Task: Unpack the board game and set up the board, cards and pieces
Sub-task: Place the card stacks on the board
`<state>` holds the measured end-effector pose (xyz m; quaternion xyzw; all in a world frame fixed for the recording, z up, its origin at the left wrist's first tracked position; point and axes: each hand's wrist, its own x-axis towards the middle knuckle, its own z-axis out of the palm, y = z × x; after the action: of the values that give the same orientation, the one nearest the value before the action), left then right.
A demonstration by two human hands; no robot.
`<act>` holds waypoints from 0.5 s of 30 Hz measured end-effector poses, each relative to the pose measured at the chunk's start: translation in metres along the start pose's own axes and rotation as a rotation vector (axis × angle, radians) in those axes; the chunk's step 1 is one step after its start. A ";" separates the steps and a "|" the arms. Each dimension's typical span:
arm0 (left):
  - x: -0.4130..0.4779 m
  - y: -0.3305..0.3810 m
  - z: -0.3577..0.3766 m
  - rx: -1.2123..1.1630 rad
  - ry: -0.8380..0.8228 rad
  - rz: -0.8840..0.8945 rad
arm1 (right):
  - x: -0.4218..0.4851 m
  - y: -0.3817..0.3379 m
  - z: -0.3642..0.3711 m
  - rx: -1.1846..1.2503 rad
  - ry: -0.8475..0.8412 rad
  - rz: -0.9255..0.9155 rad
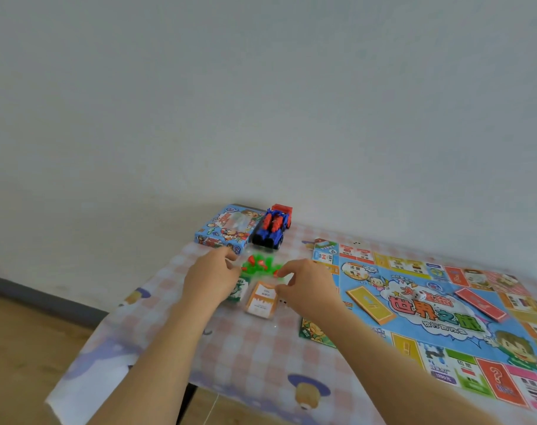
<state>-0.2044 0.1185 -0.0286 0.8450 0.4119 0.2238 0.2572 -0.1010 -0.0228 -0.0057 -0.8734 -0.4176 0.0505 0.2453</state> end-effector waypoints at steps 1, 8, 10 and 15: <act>-0.001 0.001 0.000 0.002 0.003 0.001 | 0.000 0.000 0.000 0.010 0.002 0.012; -0.005 0.002 -0.003 -0.145 -0.009 -0.028 | -0.004 0.001 -0.005 0.182 0.093 0.087; -0.006 0.005 -0.004 -0.269 -0.016 -0.046 | -0.006 0.003 -0.011 0.212 0.121 0.081; -0.010 0.020 -0.003 -0.732 -0.192 -0.207 | -0.012 0.011 -0.027 0.274 0.180 0.074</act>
<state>-0.2001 0.1008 -0.0149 0.6685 0.3621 0.2486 0.6001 -0.0930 -0.0481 0.0111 -0.8475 -0.3508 0.0373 0.3967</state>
